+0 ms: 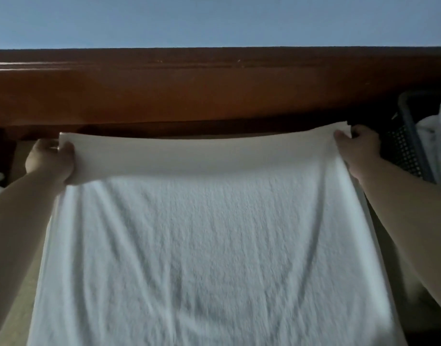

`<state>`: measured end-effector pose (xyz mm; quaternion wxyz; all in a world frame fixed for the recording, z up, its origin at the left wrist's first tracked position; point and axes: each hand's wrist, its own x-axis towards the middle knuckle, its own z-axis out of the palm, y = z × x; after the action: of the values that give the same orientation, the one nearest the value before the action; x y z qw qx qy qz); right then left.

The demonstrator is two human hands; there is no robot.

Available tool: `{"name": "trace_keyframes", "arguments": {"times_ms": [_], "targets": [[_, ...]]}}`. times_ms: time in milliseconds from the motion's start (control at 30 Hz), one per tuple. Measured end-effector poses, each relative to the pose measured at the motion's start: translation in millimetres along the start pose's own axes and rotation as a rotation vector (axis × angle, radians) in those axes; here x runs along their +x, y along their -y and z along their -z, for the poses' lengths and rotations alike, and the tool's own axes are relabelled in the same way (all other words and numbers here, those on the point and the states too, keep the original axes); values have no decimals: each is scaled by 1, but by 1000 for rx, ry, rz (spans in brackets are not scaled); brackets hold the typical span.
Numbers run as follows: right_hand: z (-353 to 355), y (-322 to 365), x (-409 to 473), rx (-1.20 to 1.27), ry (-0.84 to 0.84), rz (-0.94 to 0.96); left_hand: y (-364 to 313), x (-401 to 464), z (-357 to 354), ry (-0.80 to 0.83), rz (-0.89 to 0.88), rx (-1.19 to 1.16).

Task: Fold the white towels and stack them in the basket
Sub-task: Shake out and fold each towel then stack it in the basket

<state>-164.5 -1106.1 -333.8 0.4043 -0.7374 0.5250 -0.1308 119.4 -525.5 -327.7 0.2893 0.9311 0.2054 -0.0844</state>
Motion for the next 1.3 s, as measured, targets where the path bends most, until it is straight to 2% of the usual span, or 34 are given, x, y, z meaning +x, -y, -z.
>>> {"name": "trace_keyframes", "arguments": {"times_ms": [100,200,267,300,367,467,533,700,900,967,1067,1200,1300], "targets": [[-5,4,2,-135,-2,25,2,0,-5,-16,13,-34],[-9,12,-20,-410,-120,48,9,-3,6,50,-22,9],[-15,13,-57,-516,-158,138,14,-17,12,87,9,16],[-21,11,-80,-543,-119,223,18,-27,15,93,25,51],[-35,-5,-127,-661,72,365,32,-45,16,74,49,109],[-46,-29,-168,-881,285,369,58,-61,21,94,110,98],[-46,-31,-168,-908,322,339,69,-62,25,105,139,92],[-45,-19,-155,-938,408,278,74,-65,23,58,3,124],[-42,7,-157,-967,502,156,69,-83,28,79,38,78],[-45,17,-169,-918,445,197,75,-88,35,120,36,88],[-57,29,-206,-828,389,407,93,-101,46,170,54,106],[-85,36,-271,-836,596,599,122,-127,54,202,98,129],[-105,33,-303,-915,773,534,135,-142,58,213,133,128]]}}
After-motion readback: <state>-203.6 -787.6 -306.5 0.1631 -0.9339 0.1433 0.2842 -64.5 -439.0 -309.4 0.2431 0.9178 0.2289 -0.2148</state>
